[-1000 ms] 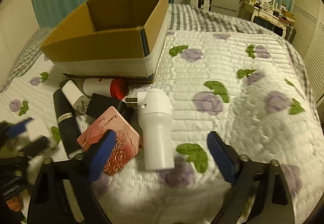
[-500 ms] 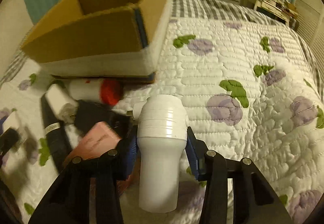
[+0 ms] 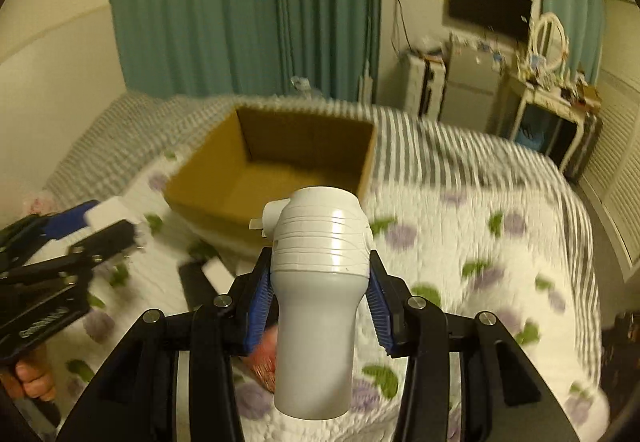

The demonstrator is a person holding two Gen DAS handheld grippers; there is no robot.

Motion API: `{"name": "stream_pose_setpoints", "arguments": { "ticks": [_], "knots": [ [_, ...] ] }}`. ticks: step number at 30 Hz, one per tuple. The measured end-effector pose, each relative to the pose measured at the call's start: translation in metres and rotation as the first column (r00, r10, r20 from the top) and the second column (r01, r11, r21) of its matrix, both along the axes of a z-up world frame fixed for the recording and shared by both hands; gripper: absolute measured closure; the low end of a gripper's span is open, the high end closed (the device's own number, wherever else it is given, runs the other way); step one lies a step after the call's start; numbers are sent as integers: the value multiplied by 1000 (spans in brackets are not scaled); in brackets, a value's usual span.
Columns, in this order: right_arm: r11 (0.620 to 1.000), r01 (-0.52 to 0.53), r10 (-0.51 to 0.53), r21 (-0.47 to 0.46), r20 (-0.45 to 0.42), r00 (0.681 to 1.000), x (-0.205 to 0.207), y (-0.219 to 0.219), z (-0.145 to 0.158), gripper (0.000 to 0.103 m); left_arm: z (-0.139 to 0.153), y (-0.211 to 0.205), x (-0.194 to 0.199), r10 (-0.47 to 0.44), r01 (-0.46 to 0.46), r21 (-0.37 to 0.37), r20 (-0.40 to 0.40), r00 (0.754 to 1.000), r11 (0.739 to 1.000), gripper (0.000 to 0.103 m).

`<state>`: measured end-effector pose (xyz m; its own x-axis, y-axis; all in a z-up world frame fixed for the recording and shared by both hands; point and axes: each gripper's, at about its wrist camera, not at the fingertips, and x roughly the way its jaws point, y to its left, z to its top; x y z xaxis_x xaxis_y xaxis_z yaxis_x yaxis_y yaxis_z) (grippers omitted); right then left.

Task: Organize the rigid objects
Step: 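Carry the charger and spray bottle into the box and open both grippers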

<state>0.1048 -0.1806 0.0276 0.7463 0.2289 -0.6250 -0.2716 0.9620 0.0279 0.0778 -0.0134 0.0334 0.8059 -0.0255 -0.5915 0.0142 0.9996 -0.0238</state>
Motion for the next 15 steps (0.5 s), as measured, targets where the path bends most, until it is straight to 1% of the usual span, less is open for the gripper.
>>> {"name": "stream_pose_setpoints", "arguments": {
  "ticks": [4,7,10,13,15],
  "knots": [
    [1000,-20,20,7,47,999,20,3,26,60,22,2,31,-2,2,2,38,999,1000,47],
    [999,-32,31,19,59,998,41,5,33,60,29,3,60,0,-2,29,55,998,1000,47],
    [999,-38,37,23,63,997,65,11,34,60,24,3,89,-7,5,44,50,999,999,47],
    [999,-43,42,24,55,998,90,17,27,60,8,1,116,-22,20,52,30,999,998,47],
    [999,-46,45,27,40,998,108,21,17,60,-7,-2,129,-31,30,57,16,999,998,47]
  ]
}}
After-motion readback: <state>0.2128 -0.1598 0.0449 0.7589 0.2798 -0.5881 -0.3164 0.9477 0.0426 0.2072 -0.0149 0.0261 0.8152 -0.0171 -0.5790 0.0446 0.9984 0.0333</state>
